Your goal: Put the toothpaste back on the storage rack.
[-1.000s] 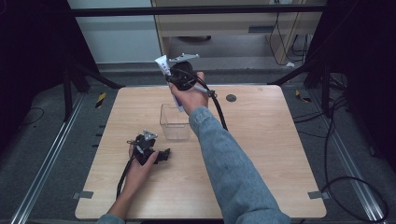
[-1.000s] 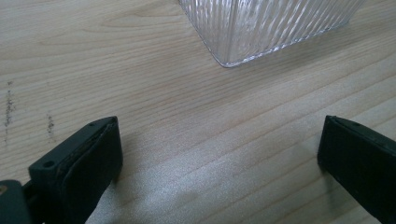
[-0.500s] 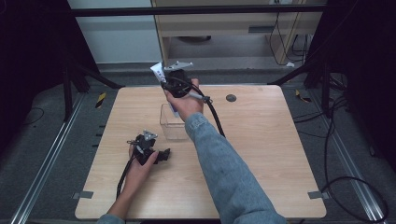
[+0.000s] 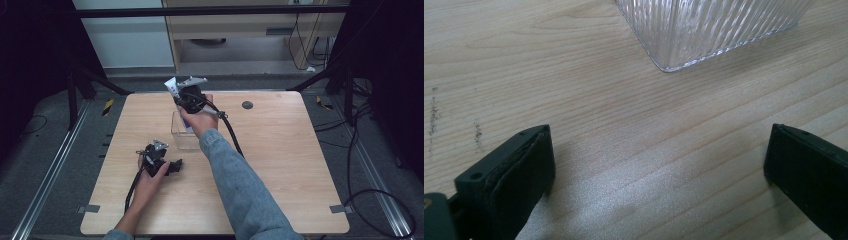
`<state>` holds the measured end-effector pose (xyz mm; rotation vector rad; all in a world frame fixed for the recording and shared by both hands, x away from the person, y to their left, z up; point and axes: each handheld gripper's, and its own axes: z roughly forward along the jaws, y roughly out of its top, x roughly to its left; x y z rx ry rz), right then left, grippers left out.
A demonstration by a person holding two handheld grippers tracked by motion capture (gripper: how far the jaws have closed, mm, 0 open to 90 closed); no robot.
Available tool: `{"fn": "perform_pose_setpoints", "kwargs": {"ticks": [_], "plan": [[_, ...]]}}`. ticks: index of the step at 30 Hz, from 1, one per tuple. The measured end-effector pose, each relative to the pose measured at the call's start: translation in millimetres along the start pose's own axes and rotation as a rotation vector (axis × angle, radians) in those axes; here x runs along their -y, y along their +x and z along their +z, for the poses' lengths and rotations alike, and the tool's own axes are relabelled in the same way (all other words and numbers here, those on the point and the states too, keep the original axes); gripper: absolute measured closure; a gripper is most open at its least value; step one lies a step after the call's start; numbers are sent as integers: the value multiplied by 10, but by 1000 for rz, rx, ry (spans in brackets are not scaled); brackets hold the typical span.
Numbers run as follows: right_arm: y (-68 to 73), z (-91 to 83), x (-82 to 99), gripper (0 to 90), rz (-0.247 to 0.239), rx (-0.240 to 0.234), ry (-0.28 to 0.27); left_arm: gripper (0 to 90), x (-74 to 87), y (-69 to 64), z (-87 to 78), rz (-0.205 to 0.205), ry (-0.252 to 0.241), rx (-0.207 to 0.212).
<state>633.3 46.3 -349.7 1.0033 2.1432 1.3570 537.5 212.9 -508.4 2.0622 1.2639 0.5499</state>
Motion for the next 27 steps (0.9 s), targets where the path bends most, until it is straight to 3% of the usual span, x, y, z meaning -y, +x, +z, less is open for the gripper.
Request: {"fn": "perform_pose_setpoints", "kwargs": {"ticks": [27], "plan": [[-3,24,205,799,-19,7,59,0,0,1,1,1,0,0]]}}
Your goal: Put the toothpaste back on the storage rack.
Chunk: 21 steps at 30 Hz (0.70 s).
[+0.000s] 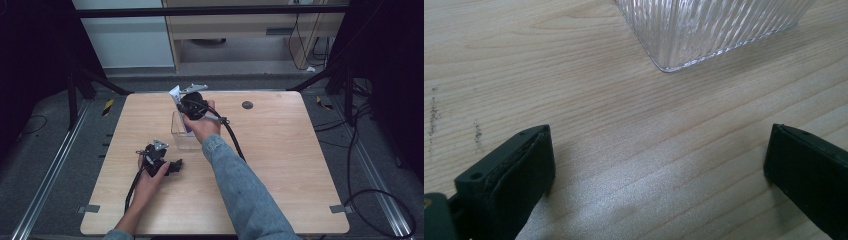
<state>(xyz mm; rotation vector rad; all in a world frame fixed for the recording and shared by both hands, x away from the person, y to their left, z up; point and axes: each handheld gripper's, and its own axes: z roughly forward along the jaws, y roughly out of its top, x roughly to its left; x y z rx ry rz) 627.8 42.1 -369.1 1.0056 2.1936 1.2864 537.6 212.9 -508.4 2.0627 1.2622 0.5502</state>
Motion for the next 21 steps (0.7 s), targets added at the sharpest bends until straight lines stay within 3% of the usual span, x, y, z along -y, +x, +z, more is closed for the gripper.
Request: {"fn": "perform_pose_setpoints", "kwargs": {"ticks": [21], "plan": [[29,46,121,800,-23,-13,56,0,-4,3,4,3,0,2]]}}
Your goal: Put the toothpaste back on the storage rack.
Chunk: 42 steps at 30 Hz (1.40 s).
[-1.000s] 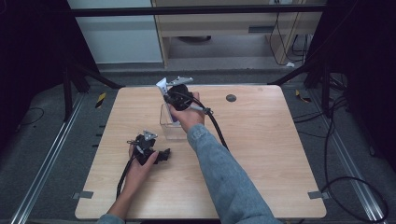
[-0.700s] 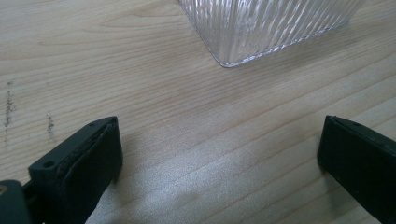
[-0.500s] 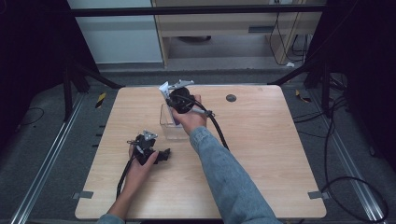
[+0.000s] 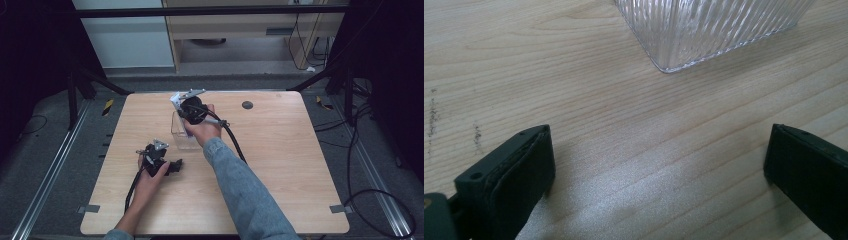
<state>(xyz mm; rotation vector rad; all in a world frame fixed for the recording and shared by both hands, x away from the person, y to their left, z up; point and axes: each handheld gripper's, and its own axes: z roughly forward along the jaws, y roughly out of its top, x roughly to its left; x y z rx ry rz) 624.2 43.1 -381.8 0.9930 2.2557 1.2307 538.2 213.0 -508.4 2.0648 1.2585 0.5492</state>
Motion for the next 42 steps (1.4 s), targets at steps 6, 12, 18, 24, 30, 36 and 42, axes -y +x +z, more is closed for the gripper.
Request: {"fn": "perform_pose_setpoints", "kwargs": {"ticks": [6,12,18,24,30,36,42], "plan": [[-13,9,68,801,9,5,19,0,0,0,0,0,0,0],[-31,8,95,801,14,4,25,0,-1,1,1,1,0,1],[-32,2,88,801,18,1,30,0,-2,1,2,1,0,1],[-33,13,94,801,13,-1,37,0,-2,1,2,1,0,1],[-15,40,102,801,15,-5,46,0,-2,1,2,1,0,1],[2,66,93,800,13,-8,51,0,-2,1,2,1,0,1],[-2,68,92,799,17,-10,53,0,-2,1,2,1,0,1]]}}
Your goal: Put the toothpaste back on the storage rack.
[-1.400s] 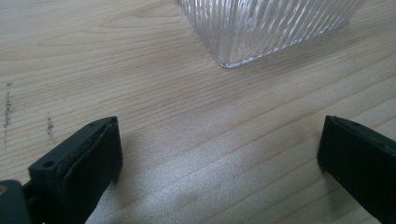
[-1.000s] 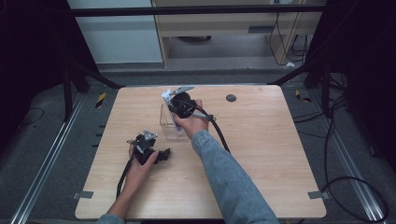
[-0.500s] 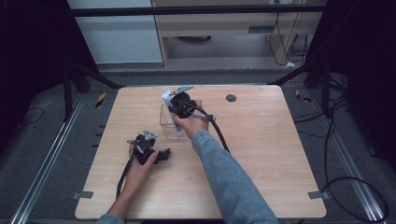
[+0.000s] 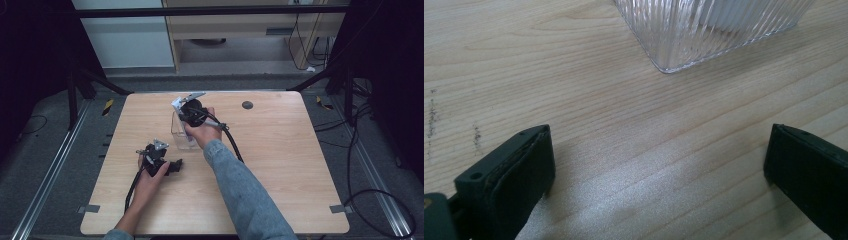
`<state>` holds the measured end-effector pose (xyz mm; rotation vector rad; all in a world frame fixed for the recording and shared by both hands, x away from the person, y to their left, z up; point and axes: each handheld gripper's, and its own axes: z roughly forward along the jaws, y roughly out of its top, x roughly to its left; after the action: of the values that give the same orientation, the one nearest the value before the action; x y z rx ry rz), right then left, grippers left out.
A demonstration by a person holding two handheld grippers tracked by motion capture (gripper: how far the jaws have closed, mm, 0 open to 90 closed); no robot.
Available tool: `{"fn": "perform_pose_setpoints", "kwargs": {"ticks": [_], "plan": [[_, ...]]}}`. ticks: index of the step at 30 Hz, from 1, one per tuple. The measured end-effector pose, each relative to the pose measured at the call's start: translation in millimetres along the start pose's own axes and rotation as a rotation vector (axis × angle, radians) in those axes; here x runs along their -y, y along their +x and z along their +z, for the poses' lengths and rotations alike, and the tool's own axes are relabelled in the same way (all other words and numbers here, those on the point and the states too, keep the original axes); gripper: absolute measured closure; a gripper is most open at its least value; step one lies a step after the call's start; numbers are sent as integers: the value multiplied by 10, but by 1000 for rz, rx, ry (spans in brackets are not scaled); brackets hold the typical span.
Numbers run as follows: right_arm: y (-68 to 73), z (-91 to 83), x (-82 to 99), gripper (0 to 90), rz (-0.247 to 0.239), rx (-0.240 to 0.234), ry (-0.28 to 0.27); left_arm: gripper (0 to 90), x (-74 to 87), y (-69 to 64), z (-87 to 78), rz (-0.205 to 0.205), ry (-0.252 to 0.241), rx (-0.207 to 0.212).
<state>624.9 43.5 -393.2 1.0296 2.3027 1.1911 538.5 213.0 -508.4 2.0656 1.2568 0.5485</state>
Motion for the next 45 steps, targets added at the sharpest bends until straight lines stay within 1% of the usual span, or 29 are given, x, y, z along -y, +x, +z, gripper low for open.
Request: {"fn": "perform_pose_setpoints", "kwargs": {"ticks": [5,8,13,22,28,37,45], "plan": [[-2,11,-9,796,7,3,2,0,0,0,0,0,0,0],[-8,32,-18,794,21,5,1,0,0,0,0,1,0,0],[5,70,-43,793,15,12,9,0,0,1,-1,1,1,0],[18,139,-86,791,19,19,24,0,0,1,-1,1,1,0],[43,174,-97,788,17,21,23,0,0,1,-1,1,1,0],[64,197,-101,785,13,23,22,0,0,1,-1,1,1,0],[88,218,-116,783,11,29,30,0,0,1,-1,1,1,0]]}}
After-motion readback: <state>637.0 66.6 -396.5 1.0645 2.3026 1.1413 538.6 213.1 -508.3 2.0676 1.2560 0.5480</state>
